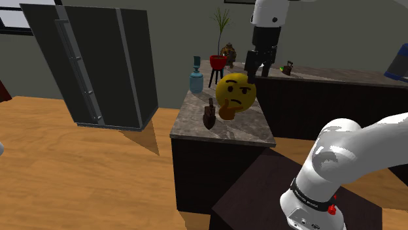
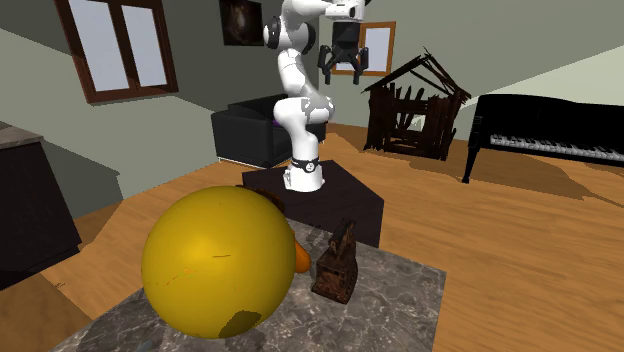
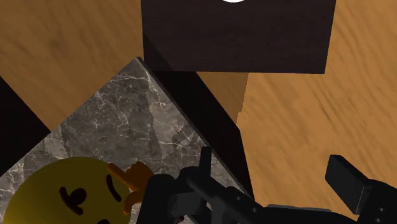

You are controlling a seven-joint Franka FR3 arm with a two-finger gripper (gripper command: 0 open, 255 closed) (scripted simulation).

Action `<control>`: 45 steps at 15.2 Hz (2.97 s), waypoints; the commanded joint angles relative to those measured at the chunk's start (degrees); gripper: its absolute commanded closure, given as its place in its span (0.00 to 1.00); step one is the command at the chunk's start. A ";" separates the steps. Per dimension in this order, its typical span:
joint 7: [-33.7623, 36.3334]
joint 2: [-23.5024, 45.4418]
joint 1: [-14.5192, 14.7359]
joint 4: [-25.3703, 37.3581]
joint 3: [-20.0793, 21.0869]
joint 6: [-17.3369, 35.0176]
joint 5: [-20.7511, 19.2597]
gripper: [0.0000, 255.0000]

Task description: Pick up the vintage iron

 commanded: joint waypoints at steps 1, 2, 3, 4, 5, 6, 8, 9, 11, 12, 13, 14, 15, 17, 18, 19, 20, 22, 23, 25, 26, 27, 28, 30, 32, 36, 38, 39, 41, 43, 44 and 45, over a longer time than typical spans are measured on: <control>0.00 0.00 0.00 0.00 0.00 0.00 0.00 0.00; 0.31 1.45 -0.31 -0.36 -0.06 1.73 -0.18 0.00; 0.62 2.96 -0.63 -0.65 -0.13 3.43 -0.36 0.00; 0.93 4.52 -0.94 -0.86 -0.20 5.12 -0.55 0.00; 1.26 6.13 -1.25 -0.99 -0.29 6.78 -0.74 0.00; 1.58 7.79 -1.58 -1.05 -0.36 8.41 -0.93 0.00; 2.25 11.25 -2.20 -0.94 -0.54 11.59 -1.32 0.00; 2.59 13.04 -2.51 -0.77 -0.64 13.13 -1.52 0.00; 3.28 16.73 -3.11 -0.21 -0.86 16.09 -1.93 0.00; 3.63 18.63 -3.41 0.18 -0.97 17.51 -2.13 0.00; 3.97 20.55 -3.71 0.65 -1.08 18.88 -2.33 0.00; 4.33 22.50 -4.01 1.18 -1.21 20.21 -2.53 0.00; 4.68 24.47 -4.29 1.79 -1.34 21.49 -2.73 0.00; 5.38 28.47 -4.85 3.23 -1.64 23.88 -3.13 0.00; 5.73 30.49 -5.11 4.05 -1.80 25.00 -3.32 0.00; 6.08 32.53 -5.38 4.94 -1.95 26.07 -3.50 0.00; 6.42 34.58 -5.64 5.90 -2.12 27.07 -3.68 0.00; 7.08 38.71 -6.14 8.03 -2.48 28.91 -4.00 0.00; 7.40 40.78 -6.38 9.20 -2.67 29.74 -4.14 0.00; 8.02 44.95 -6.84 11.73 -3.08 31.22 -4.39 0.00; 8.31 47.04 -7.06 13.10 -3.29 31.88 -4.49 0.00; 8.59 49.14 -7.28 14.53 -3.51 32.46 -4.57 0.00; 8.86 51.25 -7.50 16.03 -3.73 32.99 -4.63 0.00; 9.35 55.48 -7.93 19.25 -4.18 33.86 -4.69 0.00; 9.65 58.33 -8.22 21.56 -4.49 34.30 -4.68 0.00; 9.87 59.64 -8.25 20.12 -4.50 37.04 -4.75 0.00; 9.97 60.36 -8.27 19.48 -4.51 38.40 -4.78 0.00; 10.06 60.95 -8.28 19.01 -4.52 39.46 -4.81 0.00; 10.06 60.94 -8.28 19.01 -4.52 39.46 -4.81 0.00; 10.03 60.92 -8.29 19.07 -4.52 39.37 -4.81 1.00; 10.03 60.92 -8.29 19.09 -4.52 39.36 -4.81 1.00; 10.03 60.94 -8.28 19.10 -4.52 39.36 -4.81 1.00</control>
